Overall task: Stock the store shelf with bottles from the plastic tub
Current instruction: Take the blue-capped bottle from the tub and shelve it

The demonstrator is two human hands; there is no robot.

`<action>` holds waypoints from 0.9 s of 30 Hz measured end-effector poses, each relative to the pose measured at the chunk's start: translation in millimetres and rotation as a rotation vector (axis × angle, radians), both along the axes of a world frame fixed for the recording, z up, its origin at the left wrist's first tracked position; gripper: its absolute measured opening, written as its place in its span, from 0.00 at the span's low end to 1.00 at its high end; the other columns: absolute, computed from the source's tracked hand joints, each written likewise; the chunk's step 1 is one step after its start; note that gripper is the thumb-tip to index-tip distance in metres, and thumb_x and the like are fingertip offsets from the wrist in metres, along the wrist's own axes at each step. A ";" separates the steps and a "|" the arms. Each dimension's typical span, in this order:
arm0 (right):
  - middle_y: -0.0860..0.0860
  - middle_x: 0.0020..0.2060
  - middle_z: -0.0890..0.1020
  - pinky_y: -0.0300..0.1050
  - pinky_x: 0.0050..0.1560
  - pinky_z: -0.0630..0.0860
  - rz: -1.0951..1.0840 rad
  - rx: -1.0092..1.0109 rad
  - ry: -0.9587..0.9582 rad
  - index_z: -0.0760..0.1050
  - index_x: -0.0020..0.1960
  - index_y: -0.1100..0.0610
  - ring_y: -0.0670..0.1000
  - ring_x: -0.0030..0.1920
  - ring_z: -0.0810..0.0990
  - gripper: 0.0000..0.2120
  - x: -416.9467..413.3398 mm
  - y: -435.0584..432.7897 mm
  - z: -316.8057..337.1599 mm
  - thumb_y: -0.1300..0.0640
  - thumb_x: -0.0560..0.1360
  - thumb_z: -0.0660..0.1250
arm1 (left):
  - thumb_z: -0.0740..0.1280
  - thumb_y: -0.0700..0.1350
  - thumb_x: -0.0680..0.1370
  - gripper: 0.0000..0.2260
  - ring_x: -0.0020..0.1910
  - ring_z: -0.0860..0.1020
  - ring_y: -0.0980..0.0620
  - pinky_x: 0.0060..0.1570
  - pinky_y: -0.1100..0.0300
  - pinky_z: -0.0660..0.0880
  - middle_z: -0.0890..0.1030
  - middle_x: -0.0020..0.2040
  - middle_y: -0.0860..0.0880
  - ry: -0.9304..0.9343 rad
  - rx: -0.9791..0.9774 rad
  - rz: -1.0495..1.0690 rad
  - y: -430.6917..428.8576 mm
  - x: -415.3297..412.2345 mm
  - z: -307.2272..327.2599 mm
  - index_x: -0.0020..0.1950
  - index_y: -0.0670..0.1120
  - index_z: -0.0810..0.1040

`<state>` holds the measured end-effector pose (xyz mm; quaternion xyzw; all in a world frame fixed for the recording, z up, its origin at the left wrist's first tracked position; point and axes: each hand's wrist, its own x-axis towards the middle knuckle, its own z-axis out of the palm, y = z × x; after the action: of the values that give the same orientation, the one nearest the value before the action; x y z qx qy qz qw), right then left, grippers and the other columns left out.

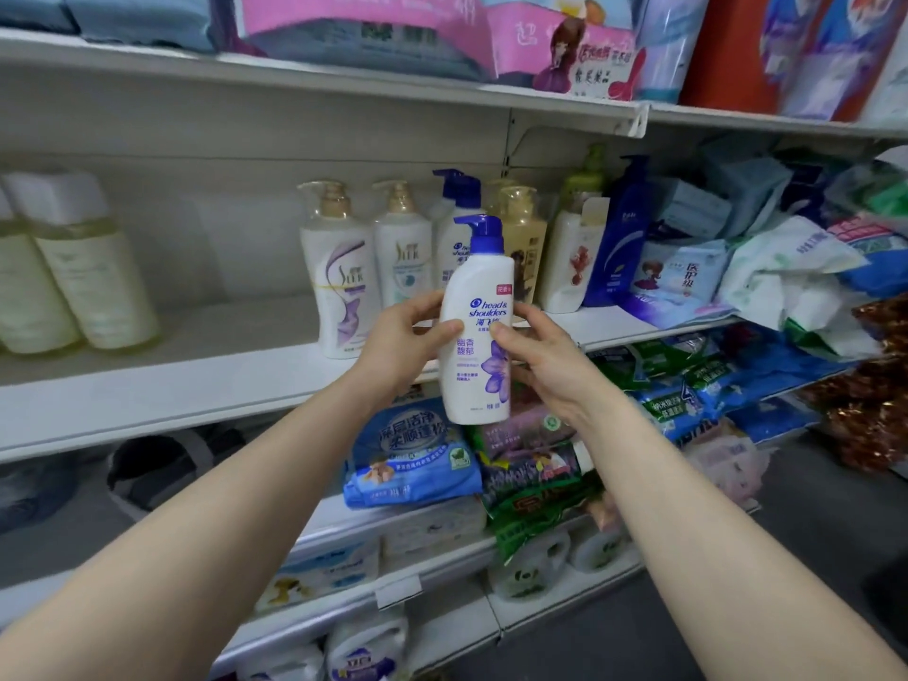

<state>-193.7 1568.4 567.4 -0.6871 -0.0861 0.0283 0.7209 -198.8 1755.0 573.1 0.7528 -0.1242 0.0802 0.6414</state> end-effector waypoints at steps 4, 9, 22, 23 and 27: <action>0.51 0.51 0.84 0.45 0.48 0.81 0.045 -0.017 -0.027 0.71 0.70 0.54 0.48 0.47 0.85 0.21 35.7 -16.2 10.2 0.58 0.78 0.70 | 0.68 0.39 0.79 0.16 0.55 0.82 0.49 0.53 0.55 0.80 0.82 0.57 0.50 -0.029 -0.012 0.064 -18.7 25.7 6.5 0.67 0.50 0.76; 0.52 0.55 0.84 0.43 0.49 0.81 0.093 0.019 -0.034 0.71 0.70 0.53 0.48 0.50 0.85 0.21 60.8 -23.4 13.0 0.59 0.78 0.69 | 0.69 0.40 0.79 0.18 0.58 0.81 0.49 0.59 0.49 0.78 0.82 0.60 0.49 -0.050 0.018 0.116 -27.7 44.9 9.7 0.69 0.50 0.76; 0.51 0.61 0.81 0.41 0.49 0.81 0.192 0.051 -0.069 0.69 0.71 0.51 0.44 0.51 0.84 0.23 111.9 -31.6 -3.6 0.62 0.79 0.68 | 0.67 0.38 0.79 0.22 0.59 0.80 0.54 0.60 0.51 0.78 0.82 0.60 0.50 -0.117 0.069 0.270 -46.2 72.0 -1.1 0.72 0.51 0.72; 0.50 0.61 0.81 0.42 0.50 0.81 0.191 0.032 -0.084 0.69 0.73 0.51 0.43 0.52 0.84 0.24 113.3 -32.1 -5.1 0.61 0.79 0.68 | 0.67 0.39 0.79 0.22 0.59 0.80 0.55 0.61 0.50 0.78 0.82 0.60 0.51 -0.122 0.086 0.271 -45.6 72.4 -2.4 0.73 0.51 0.72; 0.47 0.63 0.79 0.46 0.57 0.80 0.138 -0.063 -0.195 0.68 0.71 0.44 0.43 0.58 0.81 0.24 115.9 -34.0 -14.3 0.57 0.79 0.69 | 0.68 0.41 0.79 0.25 0.58 0.79 0.58 0.61 0.50 0.78 0.82 0.59 0.54 -0.186 0.167 0.319 -50.6 69.4 -12.7 0.73 0.58 0.69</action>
<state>-77.8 1534.4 553.2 -0.7015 -0.2020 0.0136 0.6833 -129.4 1704.4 560.3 0.8027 -0.0684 0.2396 0.5418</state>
